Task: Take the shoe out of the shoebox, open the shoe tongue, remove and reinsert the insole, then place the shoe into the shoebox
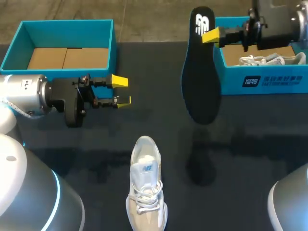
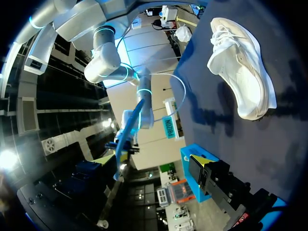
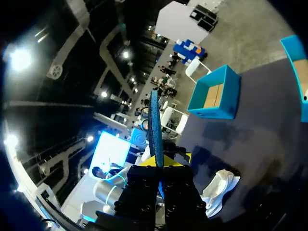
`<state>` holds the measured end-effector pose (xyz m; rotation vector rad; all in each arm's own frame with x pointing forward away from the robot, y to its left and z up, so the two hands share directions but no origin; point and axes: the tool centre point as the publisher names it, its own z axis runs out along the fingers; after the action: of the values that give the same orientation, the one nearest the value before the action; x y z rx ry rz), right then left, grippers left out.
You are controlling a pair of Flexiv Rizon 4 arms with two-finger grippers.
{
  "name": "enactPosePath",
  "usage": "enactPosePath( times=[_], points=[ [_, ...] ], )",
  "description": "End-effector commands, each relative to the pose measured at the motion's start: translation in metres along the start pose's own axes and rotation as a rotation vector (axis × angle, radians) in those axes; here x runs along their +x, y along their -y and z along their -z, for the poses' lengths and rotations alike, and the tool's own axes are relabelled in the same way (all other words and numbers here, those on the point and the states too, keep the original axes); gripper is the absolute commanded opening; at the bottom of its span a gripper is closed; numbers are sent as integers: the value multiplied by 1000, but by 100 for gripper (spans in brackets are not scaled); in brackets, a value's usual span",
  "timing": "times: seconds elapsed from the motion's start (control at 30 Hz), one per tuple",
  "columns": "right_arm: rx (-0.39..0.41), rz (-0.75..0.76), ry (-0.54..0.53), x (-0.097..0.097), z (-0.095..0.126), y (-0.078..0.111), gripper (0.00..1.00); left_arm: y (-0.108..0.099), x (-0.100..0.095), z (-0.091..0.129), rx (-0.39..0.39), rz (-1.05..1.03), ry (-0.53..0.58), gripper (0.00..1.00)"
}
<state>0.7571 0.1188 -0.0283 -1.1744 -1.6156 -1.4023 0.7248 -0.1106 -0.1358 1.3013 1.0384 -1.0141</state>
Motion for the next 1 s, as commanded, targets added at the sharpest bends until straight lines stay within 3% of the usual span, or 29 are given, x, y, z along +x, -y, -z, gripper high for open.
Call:
enactPosePath(
  times=[0.03,0.47,0.53,0.73,0.93,1.0],
  points=[
    [129,-98,11,-21,-22,-26,0,1,0,-1,-3,-2,0,100],
    [129,-98,11,-21,-22,-26,0,1,0,-1,-3,-2,0,100],
    [161,-149,38,-30,-32,-29,0,-2,0,-1,23,-4,22,100],
    [140,-293,29,-65,-47,-30,0,-13,-3,-1,11,7,60,100],
    [135,-358,22,-78,-59,-35,0,-22,-4,-9,-37,16,49,100],
    [146,-373,33,-80,-61,-36,0,-28,-6,-14,-110,35,22,100]
  ],
)
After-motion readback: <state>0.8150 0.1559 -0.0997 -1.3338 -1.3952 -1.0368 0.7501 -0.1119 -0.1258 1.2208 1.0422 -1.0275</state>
